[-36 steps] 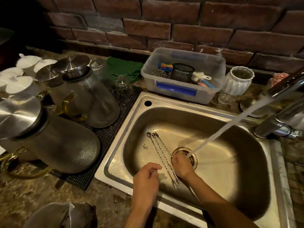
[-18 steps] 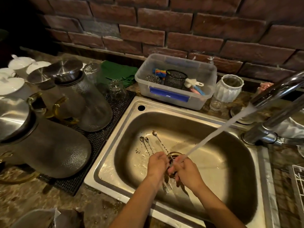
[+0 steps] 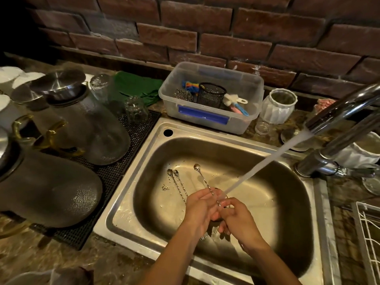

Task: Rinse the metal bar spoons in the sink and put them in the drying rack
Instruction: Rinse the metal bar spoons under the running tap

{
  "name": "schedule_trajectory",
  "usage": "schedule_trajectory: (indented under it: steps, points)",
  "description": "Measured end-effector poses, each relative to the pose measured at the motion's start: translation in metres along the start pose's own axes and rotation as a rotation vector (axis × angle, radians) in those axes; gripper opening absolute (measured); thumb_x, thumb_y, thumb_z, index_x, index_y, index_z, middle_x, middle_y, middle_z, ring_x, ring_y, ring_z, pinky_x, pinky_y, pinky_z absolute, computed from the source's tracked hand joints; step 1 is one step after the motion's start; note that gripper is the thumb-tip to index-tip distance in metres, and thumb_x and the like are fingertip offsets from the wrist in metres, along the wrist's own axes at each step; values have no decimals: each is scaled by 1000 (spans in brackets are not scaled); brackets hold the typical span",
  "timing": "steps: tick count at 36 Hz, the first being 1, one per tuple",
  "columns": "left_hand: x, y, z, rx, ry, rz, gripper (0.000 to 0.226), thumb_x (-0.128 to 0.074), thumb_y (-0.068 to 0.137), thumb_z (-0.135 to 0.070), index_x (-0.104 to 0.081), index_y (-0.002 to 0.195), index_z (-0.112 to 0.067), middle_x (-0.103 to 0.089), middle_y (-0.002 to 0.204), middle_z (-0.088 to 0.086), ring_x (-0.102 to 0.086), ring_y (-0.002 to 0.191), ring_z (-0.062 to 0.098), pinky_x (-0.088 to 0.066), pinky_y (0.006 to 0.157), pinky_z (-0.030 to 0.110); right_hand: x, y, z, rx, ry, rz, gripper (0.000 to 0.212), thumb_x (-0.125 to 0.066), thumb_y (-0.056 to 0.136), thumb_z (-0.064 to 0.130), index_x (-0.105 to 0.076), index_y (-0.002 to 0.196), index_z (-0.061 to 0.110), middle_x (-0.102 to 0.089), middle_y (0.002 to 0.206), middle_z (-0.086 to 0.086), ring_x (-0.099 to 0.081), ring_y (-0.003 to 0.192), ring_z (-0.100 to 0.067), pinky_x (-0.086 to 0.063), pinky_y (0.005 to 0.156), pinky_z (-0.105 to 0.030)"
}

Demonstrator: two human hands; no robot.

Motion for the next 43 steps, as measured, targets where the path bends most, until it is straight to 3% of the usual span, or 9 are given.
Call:
schedule_trajectory:
  steps: [3, 8, 11, 14, 18, 26, 30, 33, 43]
  points:
    - [-2, -1, -1, 17, -34, -22, 17, -62, 91, 6, -65, 108, 8, -71, 108, 30, -63, 88, 39, -43, 65, 35, 1, -3, 1, -7, -4, 18, 8, -49, 100, 9, -56, 103, 12, -76, 77, -10, -60, 46, -20, -37, 40, -27]
    - [-2, 2, 0, 33, -78, 5, 20, -58, 96, -1, -64, 112, 8, -74, 104, 24, -74, 80, 29, -48, 59, 30, 3, -12, 1, -15, 0, 57, 10, -46, 101, 8, -55, 103, 14, -76, 80, -10, -59, 48, -21, -37, 39, -27]
    - [-3, 6, 0, 32, -151, -3, 20, -55, 97, 2, -63, 113, 11, -72, 109, 28, -74, 93, 34, -60, 68, 36, 5, -17, 2, -21, 5, 64, 11, -45, 101, 8, -54, 103, 15, -77, 82, -9, -60, 49, -24, -38, 40, -27]
    - [-6, 6, 0, 32, -159, 25, 22, -54, 98, 0, -62, 114, 13, -72, 104, 28, -74, 96, 35, -61, 82, 39, 10, -22, 3, -21, -4, 52, 15, -44, 100, 5, -54, 104, 17, -76, 82, -9, -61, 52, -26, -40, 40, -27]
    - [-10, 3, 2, 42, -150, 29, 22, -54, 98, -2, -61, 114, 12, -74, 99, 26, -76, 86, 30, -62, 75, 33, 21, -30, 3, -46, -18, 45, 22, -42, 98, 1, -54, 105, 18, -77, 82, -6, -64, 53, -25, -38, 37, -24]
    - [-21, 0, 3, 32, -155, 64, 28, -50, 101, -4, -60, 118, 16, -73, 103, 29, -75, 87, 28, -61, 77, 30, 36, -51, 1, -102, 46, 37, 23, -39, 96, -6, -52, 102, 12, -78, 84, -10, -60, 45, -23, -33, 36, -20]
    - [-24, -4, 2, 29, -136, 98, 27, -52, 100, -5, -62, 115, 14, -72, 105, 30, -72, 95, 31, -54, 98, 40, 41, -67, 2, -100, 148, 52, 28, -39, 89, -20, -49, 104, 1, -75, 85, -22, -58, 40, -25, -35, 33, -19]
    - [-23, -6, 3, 43, -152, 105, 22, -54, 99, -5, -64, 111, 11, -74, 101, 26, -74, 91, 30, -49, 104, 43, 44, -78, 0, -111, 175, 49, 27, -40, 89, -21, -48, 105, -1, -74, 86, -24, -57, 41, -27, -32, 32, -20]
    - [-23, -16, 9, 36, -208, 107, 25, -55, 99, -4, -61, 116, 12, -72, 104, 27, -74, 85, 30, -63, 78, 34, 45, -104, 0, -114, 116, -16, 12, -46, 97, -8, -52, 100, 1, -77, 80, -17, -56, 38, -26, -32, 32, -21]
Point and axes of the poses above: each hand's wrist, its own y-axis towards the middle knuckle, its own x-axis out of the back of the hand, z = x × y, the point moved 5 cm from there along y, towards the middle knuckle
